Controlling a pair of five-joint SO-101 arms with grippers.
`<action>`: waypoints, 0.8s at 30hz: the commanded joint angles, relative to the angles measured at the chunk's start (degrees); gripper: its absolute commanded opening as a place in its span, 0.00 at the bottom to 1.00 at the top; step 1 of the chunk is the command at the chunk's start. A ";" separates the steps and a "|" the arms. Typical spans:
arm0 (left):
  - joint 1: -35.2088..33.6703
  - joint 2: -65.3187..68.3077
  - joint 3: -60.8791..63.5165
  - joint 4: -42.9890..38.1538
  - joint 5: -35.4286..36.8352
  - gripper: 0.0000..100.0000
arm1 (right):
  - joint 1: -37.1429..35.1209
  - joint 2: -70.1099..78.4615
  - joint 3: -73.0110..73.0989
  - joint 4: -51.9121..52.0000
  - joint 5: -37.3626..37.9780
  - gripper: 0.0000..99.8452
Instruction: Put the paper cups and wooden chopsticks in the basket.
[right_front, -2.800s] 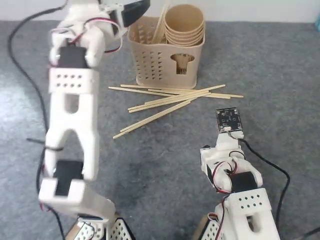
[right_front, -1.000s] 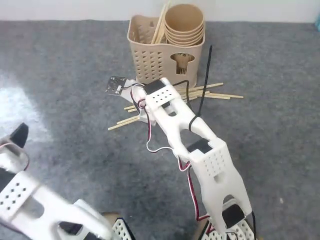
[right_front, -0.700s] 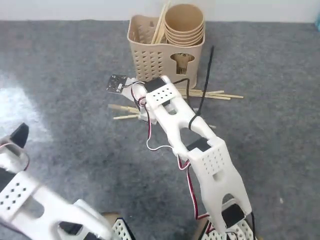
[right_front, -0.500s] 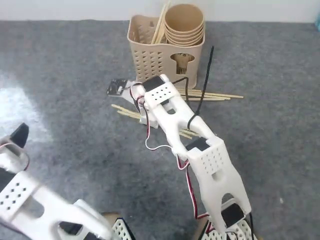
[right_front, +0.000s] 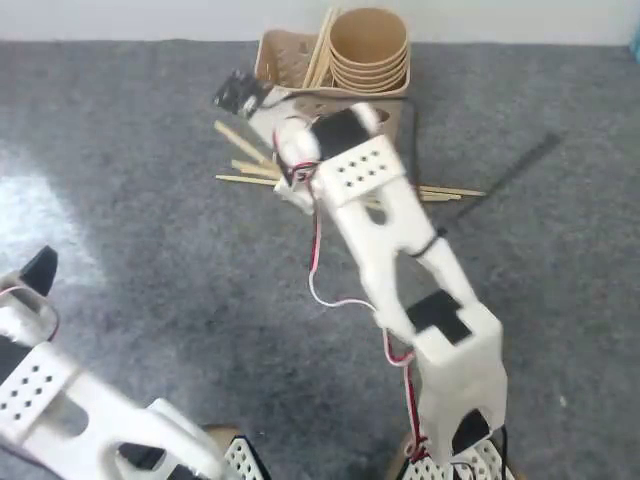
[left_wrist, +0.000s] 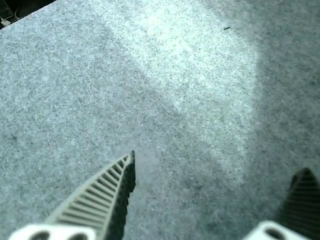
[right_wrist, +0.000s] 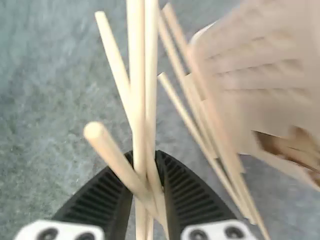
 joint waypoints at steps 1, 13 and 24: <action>0.44 -1.58 0.22 -1.23 -0.62 0.45 | 1.63 -10.24 -2.99 -1.63 -0.79 0.01; 2.64 -1.58 5.85 -4.31 -0.62 0.45 | 3.12 -18.15 -2.99 -23.69 -14.77 0.01; 3.87 -1.93 10.59 -4.40 -0.62 0.45 | 5.76 -14.02 -2.73 -48.40 -29.45 0.01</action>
